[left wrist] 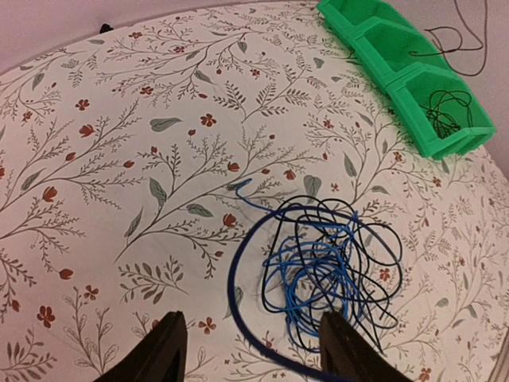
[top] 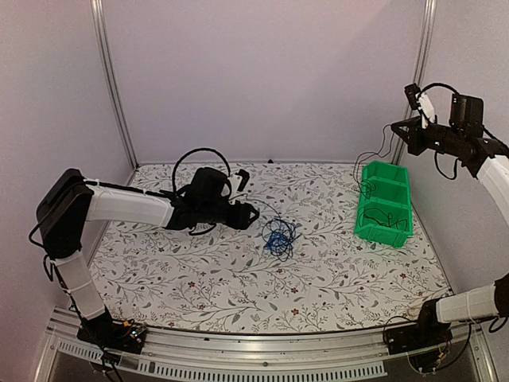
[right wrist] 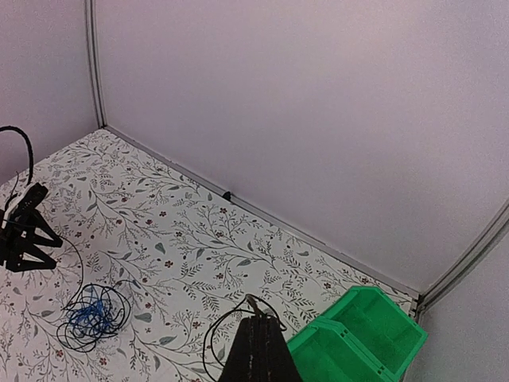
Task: Untangle the cables
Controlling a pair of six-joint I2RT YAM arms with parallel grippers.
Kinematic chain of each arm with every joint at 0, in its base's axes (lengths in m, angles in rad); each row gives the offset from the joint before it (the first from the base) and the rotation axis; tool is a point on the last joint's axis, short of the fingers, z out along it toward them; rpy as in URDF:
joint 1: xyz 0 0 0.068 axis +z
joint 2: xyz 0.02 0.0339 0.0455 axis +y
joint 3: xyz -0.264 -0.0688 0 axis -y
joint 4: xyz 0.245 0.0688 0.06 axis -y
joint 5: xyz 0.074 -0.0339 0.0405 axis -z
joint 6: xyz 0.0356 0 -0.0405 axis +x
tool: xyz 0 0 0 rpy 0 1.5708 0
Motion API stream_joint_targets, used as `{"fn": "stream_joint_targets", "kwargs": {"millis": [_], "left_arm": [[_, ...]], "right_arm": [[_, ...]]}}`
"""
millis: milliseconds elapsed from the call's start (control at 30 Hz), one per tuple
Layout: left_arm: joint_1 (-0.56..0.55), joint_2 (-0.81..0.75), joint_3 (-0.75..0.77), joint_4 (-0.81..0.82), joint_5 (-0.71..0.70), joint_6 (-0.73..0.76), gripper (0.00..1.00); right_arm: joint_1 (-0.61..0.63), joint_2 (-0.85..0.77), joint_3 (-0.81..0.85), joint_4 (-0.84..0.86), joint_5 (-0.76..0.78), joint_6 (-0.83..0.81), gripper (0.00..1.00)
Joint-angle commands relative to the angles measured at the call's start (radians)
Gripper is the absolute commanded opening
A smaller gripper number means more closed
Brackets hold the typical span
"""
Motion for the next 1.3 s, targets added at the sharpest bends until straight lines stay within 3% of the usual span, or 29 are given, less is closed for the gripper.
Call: {"fn": "stream_joint_targets", "kwargs": {"millis": [0, 333, 767, 933, 1267], "left_arm": [[0.009, 0.032, 0.042, -0.014, 0.012, 0.008, 0.59], [0.022, 0.044, 0.045, -0.011, 0.031, -0.006, 0.59], [0.025, 0.044, 0.032, -0.003, 0.042, -0.015, 0.59], [0.026, 0.045, 0.022, 0.007, 0.045, -0.018, 0.58], [0.025, 0.034, 0.028, -0.01, 0.037, -0.015, 0.59]], "right_arm": [[-0.055, -0.03, -0.056, -0.021, 0.035, -0.04, 0.0], [-0.177, -0.07, -0.186, -0.036, 0.048, -0.119, 0.0], [-0.27, -0.071, -0.201, -0.087, 0.081, -0.198, 0.0], [-0.272, -0.085, -0.268, -0.125, -0.014, -0.307, 0.0], [-0.27, 0.13, -0.312, -0.254, -0.14, -0.363, 0.0]]}}
